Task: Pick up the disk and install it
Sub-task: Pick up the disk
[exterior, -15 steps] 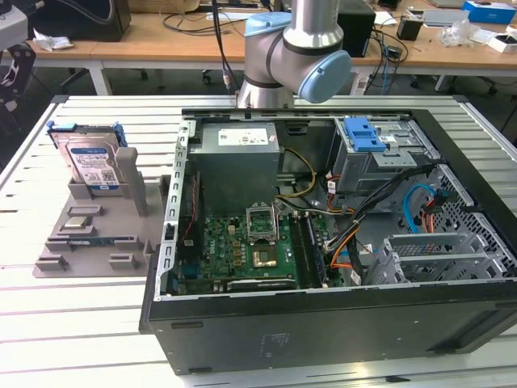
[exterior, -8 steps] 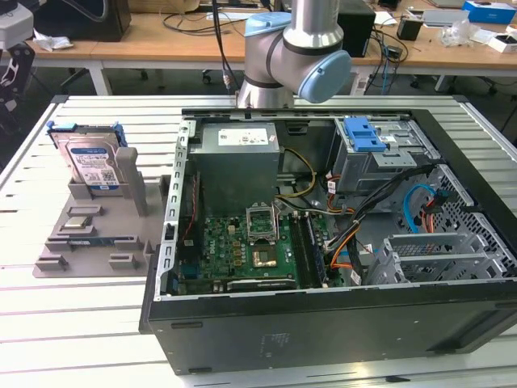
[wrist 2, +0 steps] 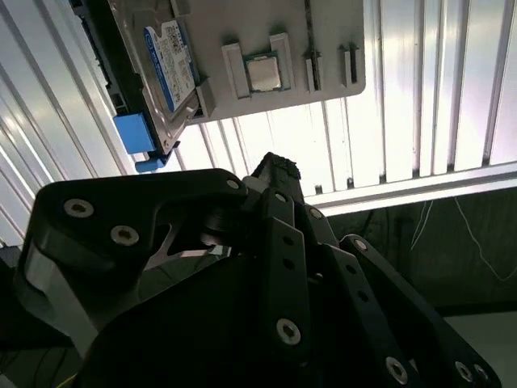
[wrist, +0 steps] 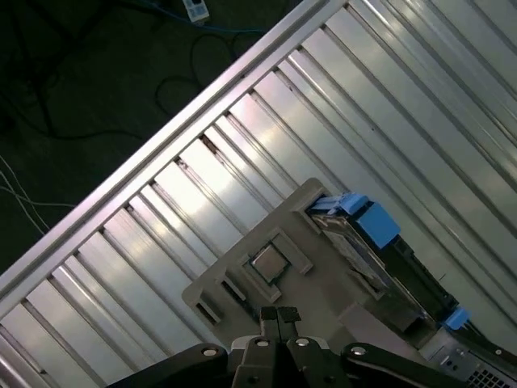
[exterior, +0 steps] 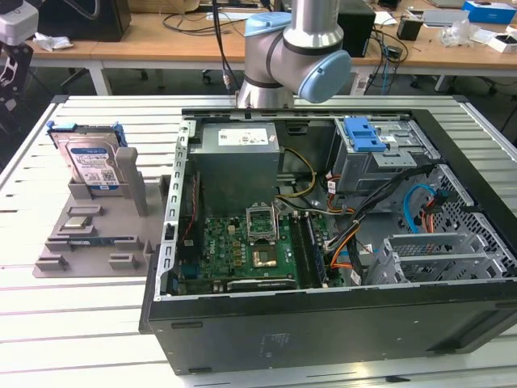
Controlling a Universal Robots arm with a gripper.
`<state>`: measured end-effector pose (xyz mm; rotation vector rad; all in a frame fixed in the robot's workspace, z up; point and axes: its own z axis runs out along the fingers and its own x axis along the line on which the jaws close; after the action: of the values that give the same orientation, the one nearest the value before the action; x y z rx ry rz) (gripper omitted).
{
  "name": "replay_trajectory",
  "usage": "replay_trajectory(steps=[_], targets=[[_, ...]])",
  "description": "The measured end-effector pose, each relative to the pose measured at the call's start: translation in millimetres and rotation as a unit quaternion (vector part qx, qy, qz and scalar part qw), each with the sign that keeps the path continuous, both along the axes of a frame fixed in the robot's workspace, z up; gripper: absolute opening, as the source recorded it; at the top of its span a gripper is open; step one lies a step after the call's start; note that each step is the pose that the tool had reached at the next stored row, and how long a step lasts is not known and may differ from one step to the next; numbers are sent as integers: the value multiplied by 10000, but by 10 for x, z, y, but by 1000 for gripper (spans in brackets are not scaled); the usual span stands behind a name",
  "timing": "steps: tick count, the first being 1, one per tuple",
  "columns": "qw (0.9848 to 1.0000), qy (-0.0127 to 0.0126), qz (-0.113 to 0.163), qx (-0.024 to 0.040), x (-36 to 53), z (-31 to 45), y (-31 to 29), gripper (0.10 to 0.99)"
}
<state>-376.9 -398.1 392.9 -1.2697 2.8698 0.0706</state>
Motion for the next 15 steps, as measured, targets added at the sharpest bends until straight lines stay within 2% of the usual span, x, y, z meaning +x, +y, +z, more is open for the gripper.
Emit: replay_trajectory(steps=[5, 11, 15], targets=[[9997, 0, 226, 0, 0, 0, 0, 106], [9981, 0, 617, 0, 0, 0, 0, 106], [9971, 0, 764, 0, 0, 0, 0, 106]])
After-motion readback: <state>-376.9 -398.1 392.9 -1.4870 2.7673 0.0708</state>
